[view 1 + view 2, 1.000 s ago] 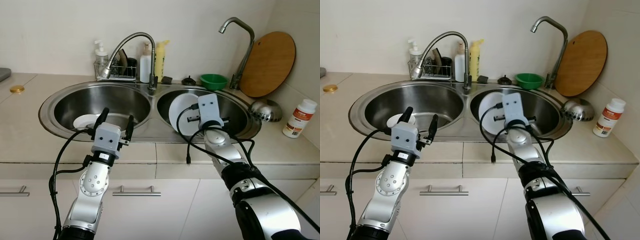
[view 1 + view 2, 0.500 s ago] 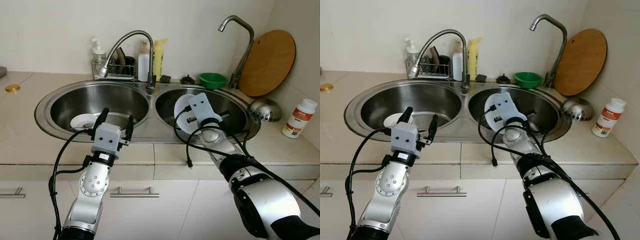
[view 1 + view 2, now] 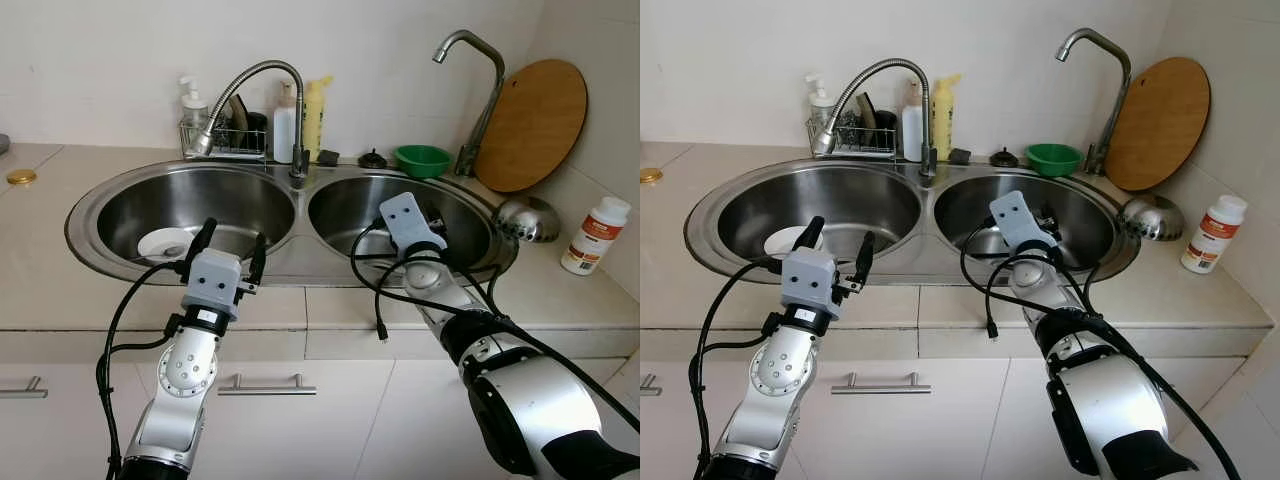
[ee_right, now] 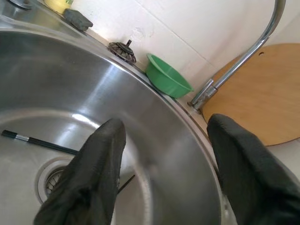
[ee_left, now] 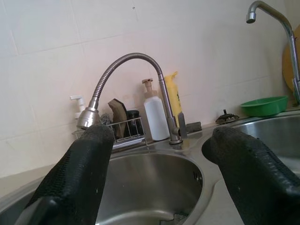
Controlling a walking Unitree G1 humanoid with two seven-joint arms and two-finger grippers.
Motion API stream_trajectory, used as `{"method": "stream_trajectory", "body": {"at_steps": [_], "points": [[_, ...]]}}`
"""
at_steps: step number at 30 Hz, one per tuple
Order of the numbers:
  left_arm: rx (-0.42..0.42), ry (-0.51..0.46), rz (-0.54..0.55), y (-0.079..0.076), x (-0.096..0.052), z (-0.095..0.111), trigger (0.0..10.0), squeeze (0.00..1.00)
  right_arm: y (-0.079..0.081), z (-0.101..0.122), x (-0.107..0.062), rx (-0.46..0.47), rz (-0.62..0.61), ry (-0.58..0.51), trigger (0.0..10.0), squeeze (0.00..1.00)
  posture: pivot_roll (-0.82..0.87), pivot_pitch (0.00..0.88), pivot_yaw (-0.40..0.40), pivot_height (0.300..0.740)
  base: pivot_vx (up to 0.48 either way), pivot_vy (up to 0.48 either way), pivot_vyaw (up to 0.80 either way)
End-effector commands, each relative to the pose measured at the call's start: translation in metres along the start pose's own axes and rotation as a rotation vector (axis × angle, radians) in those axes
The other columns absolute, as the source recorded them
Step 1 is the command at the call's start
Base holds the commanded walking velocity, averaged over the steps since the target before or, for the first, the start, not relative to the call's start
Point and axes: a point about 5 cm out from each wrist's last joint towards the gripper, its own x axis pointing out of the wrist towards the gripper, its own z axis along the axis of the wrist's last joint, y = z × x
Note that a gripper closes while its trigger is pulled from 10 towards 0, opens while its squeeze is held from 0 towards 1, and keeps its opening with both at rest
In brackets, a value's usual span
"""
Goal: Kitchen organization
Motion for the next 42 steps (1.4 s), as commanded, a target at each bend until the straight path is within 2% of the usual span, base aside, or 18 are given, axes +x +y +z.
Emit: {"method": "stream_trajectory", "body": {"at_steps": [1,2,3,4,5,10,14,18,20,26,33,42], "points": [[0.004,-0.012,-0.008,-0.002,0.001,0.003,10.0,0.0,0.0,-0.001,0.0,0.064,0.009,0.023,10.0,1.0,0.02,0.0,-0.084,0.74,0.0,0.0,0.0],[0.003,-0.011,-0.008,-0.001,0.001,0.003,10.0,0.0,0.0,-0.001,0.0,0.153,0.013,0.024,10.0,1.0,0.02,0.0,-0.083,0.74,0.0,0.0,0.0],[0.003,-0.011,-0.007,-0.001,0.0,0.003,10.0,0.0,0.0,-0.001,0.0,0.177,0.012,0.023,10.0,1.0,0.02,0.0,-0.083,0.74,0.0,0.0,0.0],[0.003,-0.011,-0.008,-0.001,0.0,0.003,10.0,0.0,0.0,0.004,0.0,0.242,0.02,-0.009,10.0,1.0,0.02,0.0,-0.083,0.74,0.0,0.0,0.0],[0.001,-0.012,-0.008,-0.001,0.0,0.003,10.0,0.0,0.0,0.015,-0.002,0.383,0.049,-0.109,10.0,1.0,0.02,0.0,-0.083,0.74,0.0,0.0,0.0],[-0.009,-0.015,-0.006,-0.001,0.0,0.004,10.0,0.0,-0.007,0.032,-0.011,0.601,0.068,-0.31,10.0,1.0,0.01,0.0,-0.08,0.74,0.0,0.0,0.0],[-0.013,-0.012,-0.009,-0.002,0.0,0.004,10.0,0.0,-0.01,0.032,-0.018,0.633,0.08,-0.379,10.0,1.0,0.01,0.0,-0.079,0.74,0.0,0.0,0.0],[-0.014,-0.009,-0.011,-0.001,-0.001,0.004,10.0,0.0,-0.013,0.026,-0.033,0.606,0.134,-0.465,10.0,1.0,0.01,0.0,-0.077,0.74,0.0,0.0,0.0],[-0.014,-0.007,-0.012,-0.001,-0.001,0.003,10.0,0.0,-0.015,0.021,-0.037,0.601,0.137,-0.458,10.0,0.0,0.0,0.0,-0.075,0.74,0.0,0.0,0.0],[-0.02,-0.003,-0.02,-0.003,-0.001,0.003,10.0,0.0,-0.023,0.011,-0.052,0.594,0.166,-0.45,10.0,0.0,-0.01,0.0,-0.073,0.74,0.0,0.0,0.0],[-0.019,-0.002,-0.022,-0.001,-0.001,0.002,10.0,0.0,-0.028,0.012,-0.062,0.596,0.175,-0.44,10.0,0.0,-0.01,0.0,-0.07,0.74,0.0,0.0,0.0],[-0.018,-0.001,-0.023,-0.001,-0.001,0.002,10.0,0.0,-0.029,0.014,-0.064,0.599,0.167,-0.448,10.0,0.0,-0.01,0.0,-0.069,0.74,0.0,0.0,0.0]]}}
